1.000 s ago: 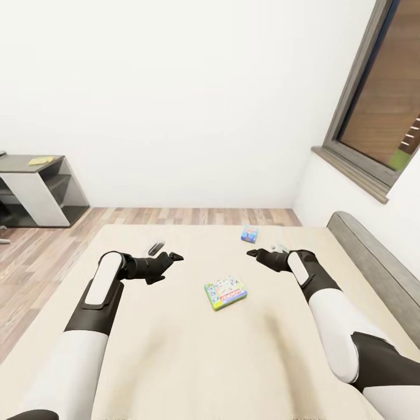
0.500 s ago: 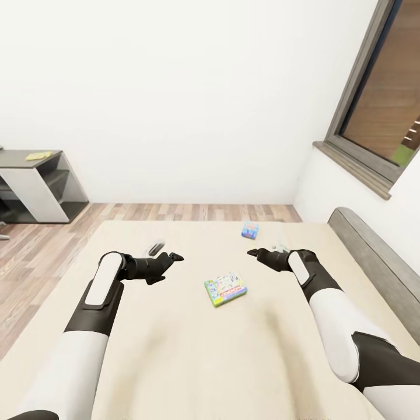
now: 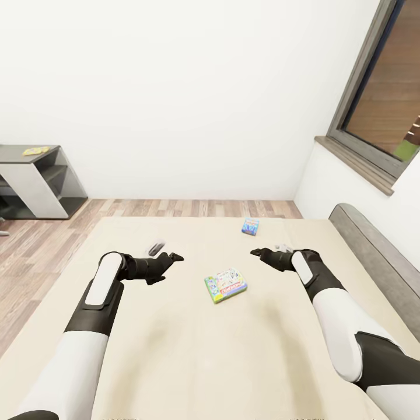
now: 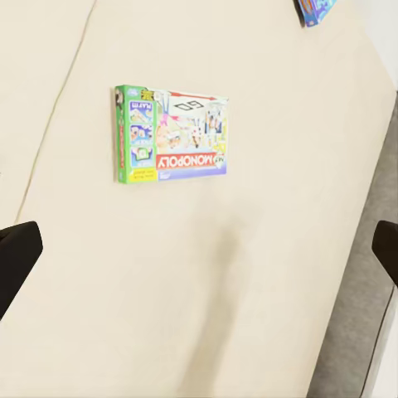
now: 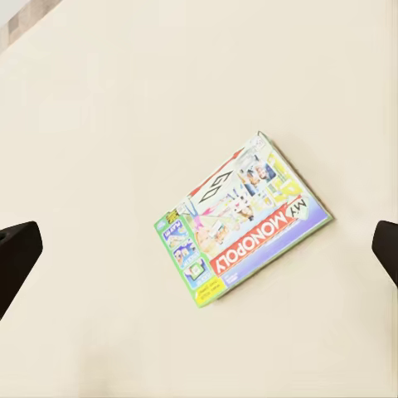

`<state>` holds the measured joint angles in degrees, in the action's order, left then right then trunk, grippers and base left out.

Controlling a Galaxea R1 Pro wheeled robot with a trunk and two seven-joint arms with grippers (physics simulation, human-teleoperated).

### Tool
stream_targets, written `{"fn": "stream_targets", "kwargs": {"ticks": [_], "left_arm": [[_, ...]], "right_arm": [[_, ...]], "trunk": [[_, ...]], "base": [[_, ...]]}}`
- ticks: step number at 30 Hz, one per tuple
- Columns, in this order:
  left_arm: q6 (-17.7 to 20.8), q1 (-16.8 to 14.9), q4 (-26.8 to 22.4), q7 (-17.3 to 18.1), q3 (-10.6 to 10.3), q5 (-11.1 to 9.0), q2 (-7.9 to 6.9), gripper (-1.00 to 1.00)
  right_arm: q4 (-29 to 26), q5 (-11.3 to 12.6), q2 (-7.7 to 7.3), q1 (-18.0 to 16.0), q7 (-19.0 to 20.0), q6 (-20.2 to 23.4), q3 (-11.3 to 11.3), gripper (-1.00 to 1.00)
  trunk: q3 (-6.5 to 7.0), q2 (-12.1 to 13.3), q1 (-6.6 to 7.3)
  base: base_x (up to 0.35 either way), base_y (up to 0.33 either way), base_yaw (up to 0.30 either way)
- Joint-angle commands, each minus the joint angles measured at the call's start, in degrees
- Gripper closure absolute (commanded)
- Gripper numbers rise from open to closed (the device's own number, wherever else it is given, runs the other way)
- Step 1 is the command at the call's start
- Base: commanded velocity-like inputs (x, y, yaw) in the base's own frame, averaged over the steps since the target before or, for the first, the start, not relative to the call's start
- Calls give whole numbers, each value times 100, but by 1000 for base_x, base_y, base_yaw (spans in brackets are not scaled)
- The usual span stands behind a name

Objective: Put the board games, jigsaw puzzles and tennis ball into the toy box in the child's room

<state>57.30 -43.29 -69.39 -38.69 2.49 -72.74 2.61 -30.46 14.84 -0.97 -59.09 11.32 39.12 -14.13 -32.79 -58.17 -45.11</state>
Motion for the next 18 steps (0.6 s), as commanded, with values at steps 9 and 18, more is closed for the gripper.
{"fn": "stream_targets", "kwargs": {"ticks": [9,18], "left_arm": [[25,0,-4,-60,11,-57,14,-100],[10,-26,13,-65,3,-23,14,-100]], "right_arm": [[-3,-17,-44,-6,28,126,-29,-100],[3,-17,-57,-19,20,169,-34,-100]], "trunk": [[-90,-4,0],[-175,-4,0]], "base": [[0,0,0],[0,0,0]]}}
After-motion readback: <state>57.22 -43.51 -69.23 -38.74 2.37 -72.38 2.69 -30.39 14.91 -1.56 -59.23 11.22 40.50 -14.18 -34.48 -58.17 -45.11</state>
